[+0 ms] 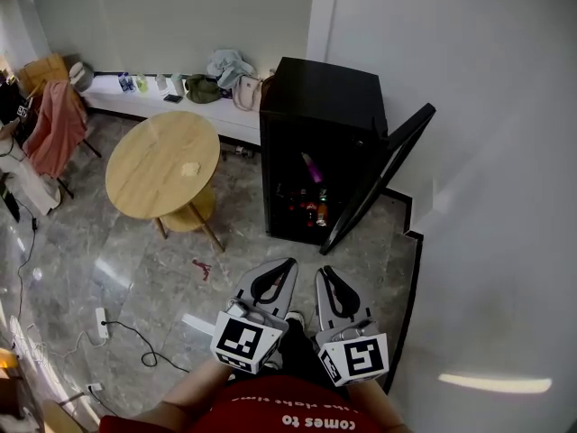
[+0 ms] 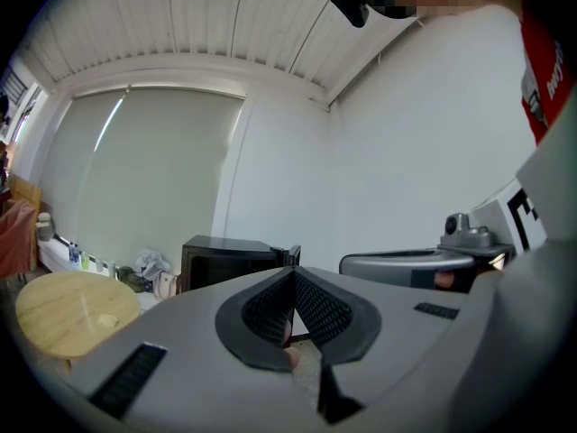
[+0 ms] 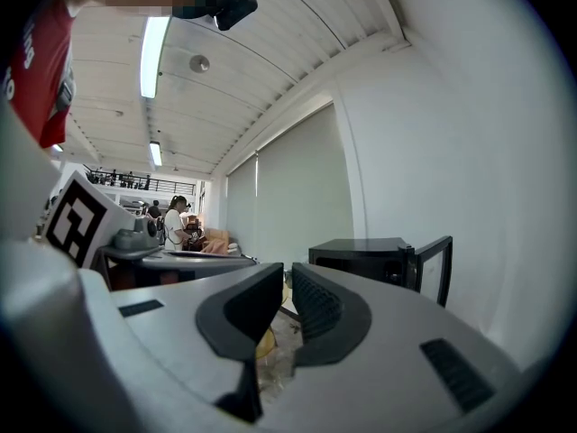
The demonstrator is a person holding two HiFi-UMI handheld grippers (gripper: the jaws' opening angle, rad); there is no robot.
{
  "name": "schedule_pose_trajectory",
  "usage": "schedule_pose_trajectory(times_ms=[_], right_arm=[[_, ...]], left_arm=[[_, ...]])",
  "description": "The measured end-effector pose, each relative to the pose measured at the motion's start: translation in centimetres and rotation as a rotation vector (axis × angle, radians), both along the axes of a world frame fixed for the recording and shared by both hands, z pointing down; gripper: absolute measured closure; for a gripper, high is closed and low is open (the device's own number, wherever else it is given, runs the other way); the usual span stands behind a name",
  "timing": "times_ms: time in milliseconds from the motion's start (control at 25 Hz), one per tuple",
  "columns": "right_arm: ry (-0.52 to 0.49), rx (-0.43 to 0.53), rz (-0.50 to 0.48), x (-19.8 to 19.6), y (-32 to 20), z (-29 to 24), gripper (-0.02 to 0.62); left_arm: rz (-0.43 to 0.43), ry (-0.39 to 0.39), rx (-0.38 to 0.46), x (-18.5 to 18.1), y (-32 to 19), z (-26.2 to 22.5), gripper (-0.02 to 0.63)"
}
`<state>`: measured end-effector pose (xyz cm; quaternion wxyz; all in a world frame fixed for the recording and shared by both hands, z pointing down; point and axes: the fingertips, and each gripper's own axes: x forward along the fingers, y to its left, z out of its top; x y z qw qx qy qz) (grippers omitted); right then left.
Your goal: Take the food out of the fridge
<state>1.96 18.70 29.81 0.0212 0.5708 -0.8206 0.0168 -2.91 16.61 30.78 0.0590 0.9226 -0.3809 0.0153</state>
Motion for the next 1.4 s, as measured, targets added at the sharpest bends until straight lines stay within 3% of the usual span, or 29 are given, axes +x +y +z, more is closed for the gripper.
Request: schedule_pose_trajectory(times_ms=[560,800,1400], right_arm=[[0.009,-0.072,-0.058,6.1,-12.6,2.3,0.548],[0.002,-0.092,-0.066,6.0,-15.5,3.7,0.548],[0.023,-0.138,-0.033,4.5,-22.6,4.0,0.529]], left_arm=[[-0.077,-0.020,-0.066,5.3,-12.3,1.7,0.598],[-0.090,-0.031,-0.101,5.4,-14.7,3.4,0.598],[-0.003,-0.057,-0.119,4.5,-22.2,3.8,0.598]])
